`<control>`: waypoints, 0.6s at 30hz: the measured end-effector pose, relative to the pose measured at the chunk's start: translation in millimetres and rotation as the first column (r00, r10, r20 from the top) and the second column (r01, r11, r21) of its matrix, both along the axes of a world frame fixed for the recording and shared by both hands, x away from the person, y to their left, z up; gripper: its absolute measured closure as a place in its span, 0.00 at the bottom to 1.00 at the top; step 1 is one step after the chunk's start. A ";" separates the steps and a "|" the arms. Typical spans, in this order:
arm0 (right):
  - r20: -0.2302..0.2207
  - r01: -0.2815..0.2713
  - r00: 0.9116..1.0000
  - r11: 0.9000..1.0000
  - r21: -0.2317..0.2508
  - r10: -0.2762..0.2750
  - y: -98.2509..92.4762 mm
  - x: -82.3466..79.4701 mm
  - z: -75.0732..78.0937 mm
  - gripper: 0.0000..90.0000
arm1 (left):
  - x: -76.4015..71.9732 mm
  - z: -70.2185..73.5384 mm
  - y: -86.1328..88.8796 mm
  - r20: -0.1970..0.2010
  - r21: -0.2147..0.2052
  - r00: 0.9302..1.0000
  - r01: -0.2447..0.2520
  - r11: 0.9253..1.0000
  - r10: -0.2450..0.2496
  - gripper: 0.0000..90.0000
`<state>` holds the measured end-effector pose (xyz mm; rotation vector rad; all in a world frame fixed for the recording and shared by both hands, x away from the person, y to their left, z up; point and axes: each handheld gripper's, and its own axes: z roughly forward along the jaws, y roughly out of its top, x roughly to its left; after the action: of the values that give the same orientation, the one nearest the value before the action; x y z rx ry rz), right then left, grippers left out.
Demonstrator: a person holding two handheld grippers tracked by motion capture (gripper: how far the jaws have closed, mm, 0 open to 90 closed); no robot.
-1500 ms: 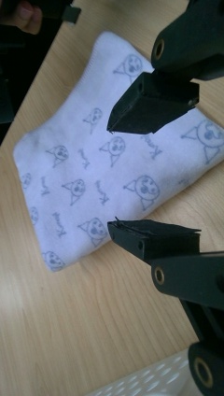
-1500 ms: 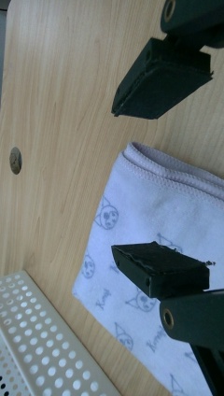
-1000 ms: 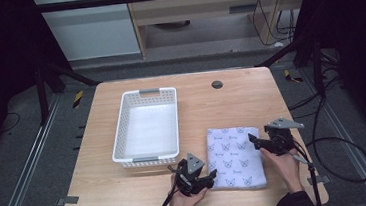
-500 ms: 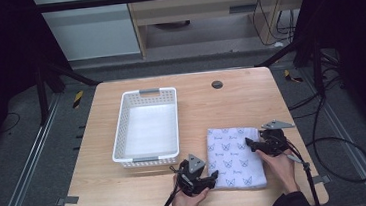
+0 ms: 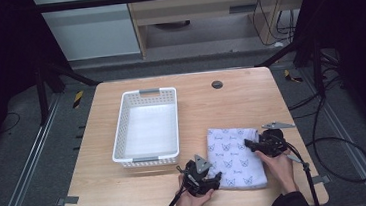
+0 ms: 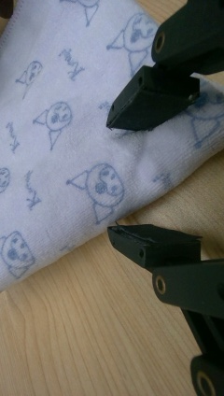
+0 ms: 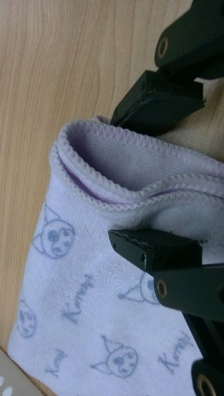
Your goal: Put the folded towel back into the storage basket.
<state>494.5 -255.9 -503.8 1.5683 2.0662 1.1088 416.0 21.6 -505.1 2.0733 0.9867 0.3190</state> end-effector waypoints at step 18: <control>-0.001 -0.039 0.999 0.998 0.042 0.039 3.2 -3.0 4.5 0.79 | 0.2 4.4 -0.4 -0.059 -0.071 0.998 -0.002 0.997 -0.002 0.82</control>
<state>491.5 -252.7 -499.3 1.5556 2.0959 1.1722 416.1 21.2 -500.8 2.0285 1.0184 0.2209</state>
